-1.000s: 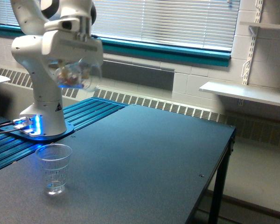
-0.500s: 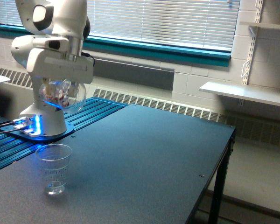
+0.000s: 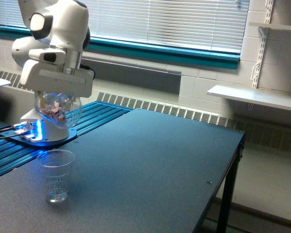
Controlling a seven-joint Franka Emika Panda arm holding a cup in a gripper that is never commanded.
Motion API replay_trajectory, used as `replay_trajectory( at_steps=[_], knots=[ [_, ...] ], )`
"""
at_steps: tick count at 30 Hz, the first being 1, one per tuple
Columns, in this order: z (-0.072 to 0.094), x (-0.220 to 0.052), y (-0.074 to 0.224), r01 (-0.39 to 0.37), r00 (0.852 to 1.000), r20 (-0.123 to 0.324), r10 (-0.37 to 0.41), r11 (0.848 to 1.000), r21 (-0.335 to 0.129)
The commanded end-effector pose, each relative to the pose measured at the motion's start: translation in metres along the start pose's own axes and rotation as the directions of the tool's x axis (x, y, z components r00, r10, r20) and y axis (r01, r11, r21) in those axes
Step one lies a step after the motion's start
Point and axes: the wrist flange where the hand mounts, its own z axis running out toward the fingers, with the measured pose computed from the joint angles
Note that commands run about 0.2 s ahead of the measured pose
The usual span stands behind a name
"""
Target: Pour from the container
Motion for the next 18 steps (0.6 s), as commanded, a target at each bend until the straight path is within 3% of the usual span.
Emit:
replay_trajectory(
  at_steps=[1,8,18],
  knots=[
    [0.005,0.006,0.004,-0.056,0.998,-0.008,0.056,0.998,-0.008],
    [0.013,0.01,0.016,-0.096,0.995,-0.005,0.096,0.994,-0.043],
    [0.03,0.003,0.026,-0.095,0.995,0.016,0.098,0.987,-0.126]
  ],
)
